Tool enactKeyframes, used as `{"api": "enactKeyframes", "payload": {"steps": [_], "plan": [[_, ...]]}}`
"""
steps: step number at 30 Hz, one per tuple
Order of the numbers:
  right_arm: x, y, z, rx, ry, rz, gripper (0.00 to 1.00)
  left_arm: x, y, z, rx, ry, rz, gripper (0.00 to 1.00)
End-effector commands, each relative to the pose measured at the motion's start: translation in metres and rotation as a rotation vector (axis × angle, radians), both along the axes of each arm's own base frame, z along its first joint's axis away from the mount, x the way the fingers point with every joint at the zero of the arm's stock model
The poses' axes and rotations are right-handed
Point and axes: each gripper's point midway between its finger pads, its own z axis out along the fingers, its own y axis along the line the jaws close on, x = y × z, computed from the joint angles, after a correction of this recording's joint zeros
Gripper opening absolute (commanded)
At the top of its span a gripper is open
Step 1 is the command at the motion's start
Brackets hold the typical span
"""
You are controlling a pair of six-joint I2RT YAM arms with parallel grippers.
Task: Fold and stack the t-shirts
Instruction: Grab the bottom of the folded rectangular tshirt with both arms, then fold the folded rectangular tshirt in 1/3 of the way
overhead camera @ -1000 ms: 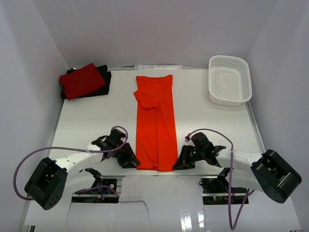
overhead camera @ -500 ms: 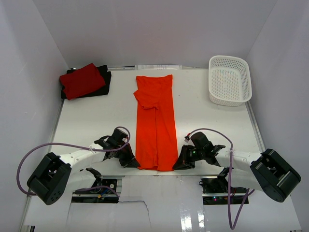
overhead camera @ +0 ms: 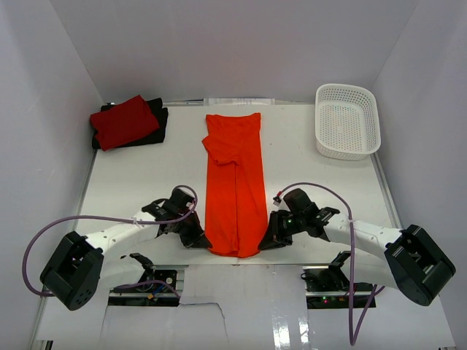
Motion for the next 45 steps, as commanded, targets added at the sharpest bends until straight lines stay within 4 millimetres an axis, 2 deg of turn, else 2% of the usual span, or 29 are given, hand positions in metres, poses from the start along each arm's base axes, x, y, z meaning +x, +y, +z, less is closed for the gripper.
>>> {"api": "enactKeyframes", "payload": {"steps": [1,7,12,16,18,19,27,38,41,45], "plan": [[0.003,0.007,0.018,0.018,-0.031,0.054,0.08,0.012,-0.006,0.020,-0.005,-0.051,-0.009,0.00],[0.011,0.015,0.035,0.043,-0.055,0.065,0.08,0.025,-0.010,0.035,-0.007,-0.081,0.002,0.00],[0.023,0.017,0.043,0.048,-0.097,0.054,0.08,0.040,0.003,0.042,0.013,-0.111,0.019,0.00],[0.040,0.022,0.052,0.035,-0.142,0.059,0.08,0.062,0.015,0.051,0.015,-0.151,0.050,0.00],[0.047,0.023,0.052,0.017,-0.144,0.060,0.08,0.073,0.015,0.057,0.021,-0.170,0.043,0.00],[0.054,0.027,0.058,0.023,-0.169,0.061,0.08,0.081,0.013,0.064,0.020,-0.195,0.042,0.00],[0.086,0.031,0.065,0.006,-0.222,0.043,0.08,0.115,0.007,0.082,0.040,-0.264,0.030,0.00],[0.128,0.017,0.081,-0.007,-0.289,0.005,0.08,0.148,0.011,0.088,0.064,-0.297,0.036,0.00],[0.144,0.016,0.089,-0.012,-0.315,0.008,0.08,0.160,0.012,0.092,0.066,-0.319,0.035,0.00],[0.152,0.020,0.087,-0.019,-0.309,0.020,0.08,0.172,0.014,0.091,0.082,-0.328,0.035,0.00]]}}
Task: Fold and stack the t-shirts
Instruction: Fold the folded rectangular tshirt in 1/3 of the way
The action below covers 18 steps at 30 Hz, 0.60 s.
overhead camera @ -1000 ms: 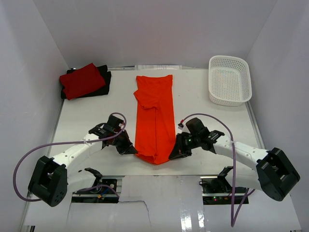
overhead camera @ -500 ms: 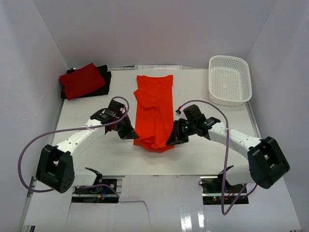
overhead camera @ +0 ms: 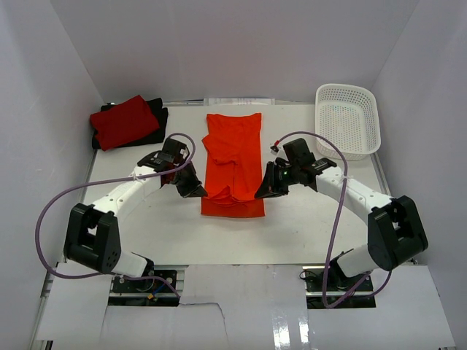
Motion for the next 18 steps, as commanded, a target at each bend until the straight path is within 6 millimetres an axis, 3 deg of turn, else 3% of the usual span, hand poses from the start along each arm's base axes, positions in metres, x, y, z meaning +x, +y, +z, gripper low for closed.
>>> {"api": "enactKeyframes", "payload": {"steps": [1,7,18], "plan": [[0.011,0.005,0.011,0.006,-0.040,0.041,0.08,0.023,0.000,0.014,0.008,-0.077,-0.009,0.00],[0.028,0.008,0.010,-0.005,-0.045,0.037,0.08,0.040,0.003,0.014,0.017,-0.095,0.002,0.00],[0.060,0.009,0.016,-0.018,-0.077,0.034,0.08,0.072,-0.002,0.034,0.012,-0.159,0.005,0.00]]}}
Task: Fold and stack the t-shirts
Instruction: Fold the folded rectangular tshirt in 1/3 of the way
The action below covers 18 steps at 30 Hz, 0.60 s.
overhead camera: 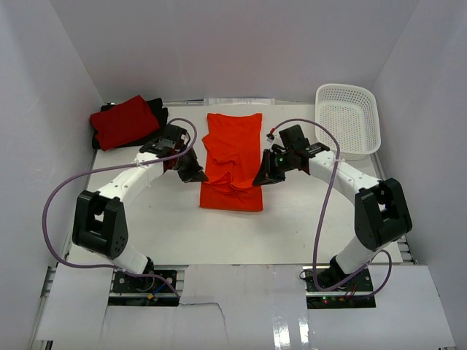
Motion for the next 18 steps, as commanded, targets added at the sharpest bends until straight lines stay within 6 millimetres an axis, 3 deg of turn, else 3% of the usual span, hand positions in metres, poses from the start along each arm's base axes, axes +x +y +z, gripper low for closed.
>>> {"api": "enactKeyframes", "payload": {"steps": [1,10,18], "plan": [[0.015,0.002,0.015,0.012,-0.048,0.017,0.08,0.025,-0.003,0.022,-0.011,-0.090,-0.003,0.00],[0.044,0.003,0.027,0.011,-0.089,0.012,0.08,0.048,-0.002,0.026,0.017,-0.108,-0.002,0.00],[0.062,0.002,0.026,0.004,-0.092,0.008,0.08,0.070,0.007,0.032,0.036,-0.137,0.016,0.00]]}}
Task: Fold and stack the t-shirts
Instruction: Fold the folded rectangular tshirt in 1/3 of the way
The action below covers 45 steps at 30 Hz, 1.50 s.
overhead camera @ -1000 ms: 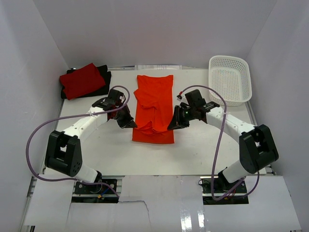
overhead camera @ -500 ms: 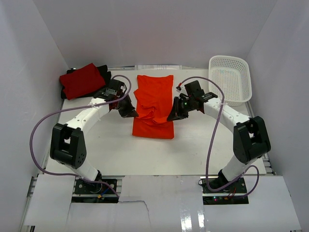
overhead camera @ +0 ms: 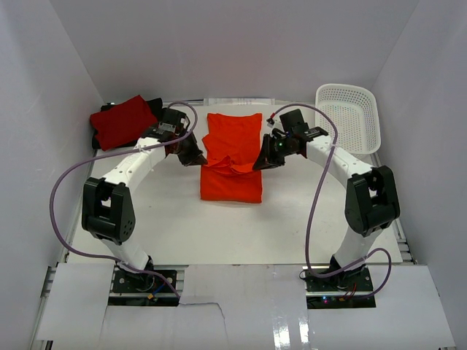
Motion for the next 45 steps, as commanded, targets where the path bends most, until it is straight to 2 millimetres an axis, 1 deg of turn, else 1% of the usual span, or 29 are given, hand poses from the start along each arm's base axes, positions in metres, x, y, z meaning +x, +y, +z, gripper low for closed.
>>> {"api": "enactKeyframes", "payload": {"steps": [1,3,4,7,8,10,11,12,17,18,20,21,23,25,28,33,38,45], "plan": [[0.011,0.001,0.011,0.010,-0.037,0.019,0.08,0.017,0.008,0.012,0.019,-0.053,0.010,0.00],[0.015,0.001,0.013,0.011,-0.045,0.019,0.08,0.022,0.008,0.015,0.018,-0.063,0.011,0.00],[0.016,0.001,0.011,0.009,-0.042,0.019,0.08,0.024,0.009,0.011,0.022,-0.056,0.011,0.00],[0.021,0.002,0.011,0.012,-0.042,0.021,0.08,0.031,0.008,0.013,0.026,-0.066,0.009,0.00],[0.023,0.002,0.011,0.011,-0.044,0.019,0.08,0.033,0.008,0.010,0.027,-0.061,0.006,0.00],[0.026,0.002,0.009,0.008,-0.046,0.022,0.08,0.036,0.007,0.009,0.028,-0.064,0.001,0.00],[0.028,0.001,0.009,0.008,-0.047,0.020,0.08,0.037,0.006,0.005,0.033,-0.054,-0.002,0.00],[0.031,0.001,0.010,0.009,-0.053,0.019,0.08,0.039,0.005,0.006,0.033,-0.063,-0.007,0.00],[0.043,0.000,0.008,0.004,-0.058,0.012,0.08,0.046,0.004,0.000,0.041,-0.065,-0.008,0.00],[0.045,0.000,0.004,0.002,-0.051,0.012,0.08,0.047,0.005,-0.004,0.046,-0.058,-0.008,0.00],[0.048,-0.001,0.006,0.003,-0.057,0.012,0.08,0.051,0.005,-0.004,0.048,-0.066,-0.006,0.00],[0.049,0.000,0.003,0.000,-0.052,0.013,0.08,0.051,0.004,-0.006,0.049,-0.063,-0.008,0.00],[0.052,-0.001,0.002,0.001,-0.054,0.013,0.08,0.055,0.004,-0.004,0.050,-0.071,-0.005,0.00],[0.055,-0.002,0.000,0.001,-0.050,0.011,0.08,0.058,0.004,-0.007,0.056,-0.069,-0.007,0.00],[0.061,-0.001,0.002,0.005,-0.060,0.012,0.08,0.065,0.002,-0.002,0.057,-0.088,-0.012,0.00],[0.069,0.000,0.002,0.003,-0.063,0.012,0.08,0.074,0.000,-0.003,0.058,-0.096,-0.018,0.00],[0.075,0.001,0.000,0.002,-0.063,0.010,0.08,0.078,0.000,-0.010,0.071,-0.087,-0.023,0.00],[0.081,0.002,-0.010,-0.002,-0.050,0.012,0.08,0.082,0.001,-0.022,0.086,-0.072,-0.025,0.00]]}}
